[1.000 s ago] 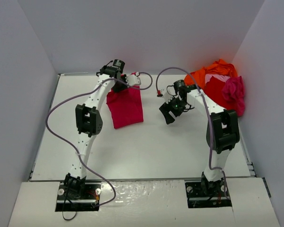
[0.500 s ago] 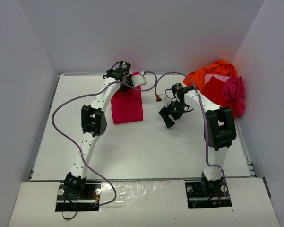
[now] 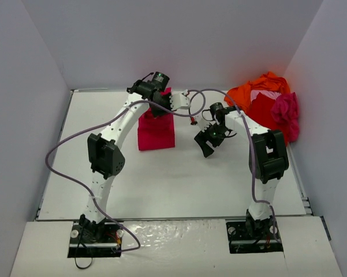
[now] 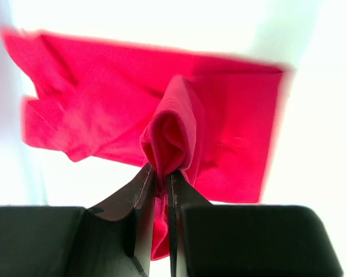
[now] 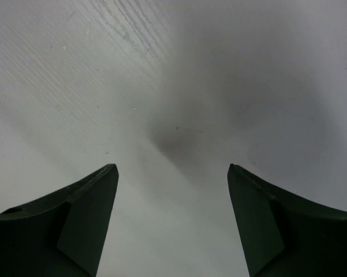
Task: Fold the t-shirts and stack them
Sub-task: Fold the folded rectangular tshirt in 1/3 of the way
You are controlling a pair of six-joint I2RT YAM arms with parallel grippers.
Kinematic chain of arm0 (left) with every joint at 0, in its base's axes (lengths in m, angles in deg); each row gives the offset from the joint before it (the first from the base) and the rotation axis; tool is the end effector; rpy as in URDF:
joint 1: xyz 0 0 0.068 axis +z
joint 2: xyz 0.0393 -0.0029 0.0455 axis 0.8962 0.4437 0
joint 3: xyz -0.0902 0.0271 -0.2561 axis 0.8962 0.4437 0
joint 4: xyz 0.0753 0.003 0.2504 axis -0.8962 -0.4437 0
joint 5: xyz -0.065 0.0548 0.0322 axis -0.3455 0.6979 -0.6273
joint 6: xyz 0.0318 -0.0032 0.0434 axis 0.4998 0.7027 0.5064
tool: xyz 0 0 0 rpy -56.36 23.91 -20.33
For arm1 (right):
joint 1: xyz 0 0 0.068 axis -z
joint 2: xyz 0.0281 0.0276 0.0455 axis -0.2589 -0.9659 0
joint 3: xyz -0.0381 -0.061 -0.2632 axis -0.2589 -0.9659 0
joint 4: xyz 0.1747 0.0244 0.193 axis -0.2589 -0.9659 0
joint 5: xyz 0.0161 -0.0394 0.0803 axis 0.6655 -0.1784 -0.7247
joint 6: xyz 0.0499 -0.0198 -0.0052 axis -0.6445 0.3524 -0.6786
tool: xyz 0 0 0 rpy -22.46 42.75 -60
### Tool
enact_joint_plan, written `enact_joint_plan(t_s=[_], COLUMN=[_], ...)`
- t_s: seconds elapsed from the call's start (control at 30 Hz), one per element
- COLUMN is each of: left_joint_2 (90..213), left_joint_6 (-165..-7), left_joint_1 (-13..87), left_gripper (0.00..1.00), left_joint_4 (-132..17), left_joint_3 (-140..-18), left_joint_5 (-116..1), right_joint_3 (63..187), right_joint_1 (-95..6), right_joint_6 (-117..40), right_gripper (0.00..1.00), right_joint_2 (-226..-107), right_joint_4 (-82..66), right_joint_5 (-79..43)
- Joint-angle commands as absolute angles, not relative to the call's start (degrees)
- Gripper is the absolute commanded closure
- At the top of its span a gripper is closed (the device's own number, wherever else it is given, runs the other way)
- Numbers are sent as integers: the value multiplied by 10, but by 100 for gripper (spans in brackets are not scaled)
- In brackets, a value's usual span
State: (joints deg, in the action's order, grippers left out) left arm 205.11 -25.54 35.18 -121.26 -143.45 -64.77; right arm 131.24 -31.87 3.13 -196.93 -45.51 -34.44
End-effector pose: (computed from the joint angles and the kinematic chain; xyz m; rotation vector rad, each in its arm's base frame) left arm 0.4223 -0.2398 0.3222 1.6350 1.8592 -0.1835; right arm 0.3784 0.1302 0.1922 -1.2608 2.3360 0.4853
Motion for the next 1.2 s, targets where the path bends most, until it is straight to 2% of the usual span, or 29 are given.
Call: enact_joint_plan(t_s=[0.0, 0.23, 0.5, 0.87, 1.17], left_joint_2=[1916, 1861, 1834, 1910, 1851], left_joint_6=[-265, -300, -318, -309, -328], left_joint_1=[297, 246, 247, 273, 248], left_gripper=[100, 100, 100, 100, 100], left_joint_4=[-1237, -1244, -1218, -1247, -1270], left_joint_3=[-1387, -1269, -1192, -1298, -1313], left_joint_5=[-682, -700, -693, -664, -570], right_joint_3=[1320, 1312, 1311, 1310, 1311], right_joint_1=[-321, -321, -322, -322, -322], right_joint_6=[26, 22, 24, 30, 29], right_gripper=[26, 26, 26, 26, 26], right_joint_2=[-1941, -1930, -1933, -1944, -1947], right_joint_4=[-458, -458, -457, -456, -452], right_joint_5=[-342, -346, -350, -336, -333])
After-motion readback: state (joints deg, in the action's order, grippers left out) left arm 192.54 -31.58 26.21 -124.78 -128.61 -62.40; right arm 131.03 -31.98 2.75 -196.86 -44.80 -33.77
